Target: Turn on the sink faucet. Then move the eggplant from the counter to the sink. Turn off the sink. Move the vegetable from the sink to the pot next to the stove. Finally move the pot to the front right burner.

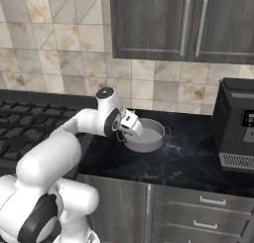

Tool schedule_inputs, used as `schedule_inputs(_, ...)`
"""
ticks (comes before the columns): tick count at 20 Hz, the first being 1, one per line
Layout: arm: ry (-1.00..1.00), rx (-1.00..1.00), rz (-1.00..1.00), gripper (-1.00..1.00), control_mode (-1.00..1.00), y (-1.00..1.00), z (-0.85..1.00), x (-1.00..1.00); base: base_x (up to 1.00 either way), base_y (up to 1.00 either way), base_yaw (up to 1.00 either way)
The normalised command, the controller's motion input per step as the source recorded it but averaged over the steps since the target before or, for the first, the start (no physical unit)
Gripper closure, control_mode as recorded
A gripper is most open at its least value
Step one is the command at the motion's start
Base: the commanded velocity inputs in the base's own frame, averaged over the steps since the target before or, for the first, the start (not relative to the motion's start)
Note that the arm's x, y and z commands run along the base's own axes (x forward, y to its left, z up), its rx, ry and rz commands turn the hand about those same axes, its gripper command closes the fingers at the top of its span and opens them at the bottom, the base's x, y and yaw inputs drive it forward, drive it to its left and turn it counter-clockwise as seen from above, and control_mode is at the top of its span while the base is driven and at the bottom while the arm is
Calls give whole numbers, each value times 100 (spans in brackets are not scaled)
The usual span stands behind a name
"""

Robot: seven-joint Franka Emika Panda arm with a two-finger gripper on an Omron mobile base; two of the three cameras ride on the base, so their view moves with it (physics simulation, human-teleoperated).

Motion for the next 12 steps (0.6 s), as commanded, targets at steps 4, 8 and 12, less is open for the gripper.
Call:
schedule_inputs(4,0,0,0,100,-100,-3,-33,39,0,0,0)
schedule_inputs(8,0,0,0,100,-100,-8,-28,38,0,0,0)
schedule_inputs(12,0,0,0,100,-100,-13,-26,33,0,0,0)
